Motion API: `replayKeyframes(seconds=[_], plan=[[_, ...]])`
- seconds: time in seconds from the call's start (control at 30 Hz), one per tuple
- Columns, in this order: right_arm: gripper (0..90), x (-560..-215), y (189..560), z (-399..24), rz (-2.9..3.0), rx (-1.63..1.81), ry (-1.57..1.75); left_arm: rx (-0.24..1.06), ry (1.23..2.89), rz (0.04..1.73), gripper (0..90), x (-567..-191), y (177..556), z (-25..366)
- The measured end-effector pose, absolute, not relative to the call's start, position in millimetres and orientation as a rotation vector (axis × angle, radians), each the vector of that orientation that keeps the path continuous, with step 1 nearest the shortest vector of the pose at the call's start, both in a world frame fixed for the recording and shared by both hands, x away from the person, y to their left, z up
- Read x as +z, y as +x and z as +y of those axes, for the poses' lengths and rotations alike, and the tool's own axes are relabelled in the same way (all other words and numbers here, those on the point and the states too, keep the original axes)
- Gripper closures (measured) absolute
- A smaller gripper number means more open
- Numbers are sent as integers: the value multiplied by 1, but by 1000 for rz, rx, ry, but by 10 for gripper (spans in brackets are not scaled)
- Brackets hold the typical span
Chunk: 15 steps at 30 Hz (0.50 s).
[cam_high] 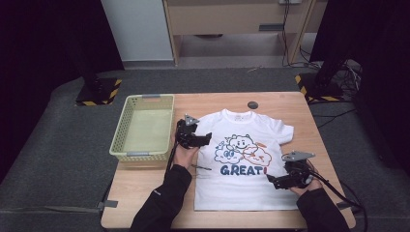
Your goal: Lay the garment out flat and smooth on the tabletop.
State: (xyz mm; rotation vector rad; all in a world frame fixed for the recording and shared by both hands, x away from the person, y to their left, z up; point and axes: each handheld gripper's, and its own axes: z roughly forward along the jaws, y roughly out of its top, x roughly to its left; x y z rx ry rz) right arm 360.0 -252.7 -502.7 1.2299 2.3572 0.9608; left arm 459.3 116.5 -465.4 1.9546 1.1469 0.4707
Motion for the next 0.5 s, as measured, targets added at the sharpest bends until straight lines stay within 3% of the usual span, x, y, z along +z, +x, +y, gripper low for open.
replayKeyframes(seconds=[0.5], plan=[[9,-504,362,-265,2324,955,1281,435,2011,1093,199,-470,430,111]])
